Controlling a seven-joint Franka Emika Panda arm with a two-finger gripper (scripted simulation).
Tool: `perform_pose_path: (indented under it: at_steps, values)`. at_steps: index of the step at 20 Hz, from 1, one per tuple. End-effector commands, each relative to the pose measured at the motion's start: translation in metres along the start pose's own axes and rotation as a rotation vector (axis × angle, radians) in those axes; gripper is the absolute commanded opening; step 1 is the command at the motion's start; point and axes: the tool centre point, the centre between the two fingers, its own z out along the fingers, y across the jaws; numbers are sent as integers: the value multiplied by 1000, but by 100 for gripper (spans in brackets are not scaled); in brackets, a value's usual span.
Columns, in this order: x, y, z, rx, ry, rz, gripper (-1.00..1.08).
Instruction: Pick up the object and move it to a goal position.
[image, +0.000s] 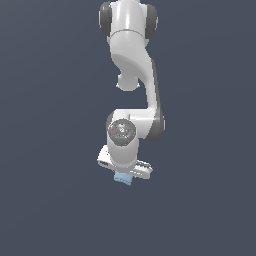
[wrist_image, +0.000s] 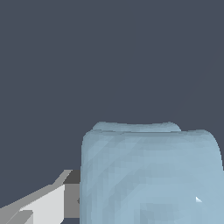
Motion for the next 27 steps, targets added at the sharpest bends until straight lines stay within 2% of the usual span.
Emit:
perform_pose_path:
  at_steps: [1, 16, 27]
  values:
    - [-8, 0, -12, 0, 1, 0, -100]
    - [-67, -1, -102, 0, 1, 0, -100]
    - [-82, -1, -128, 0, 1, 0, -100]
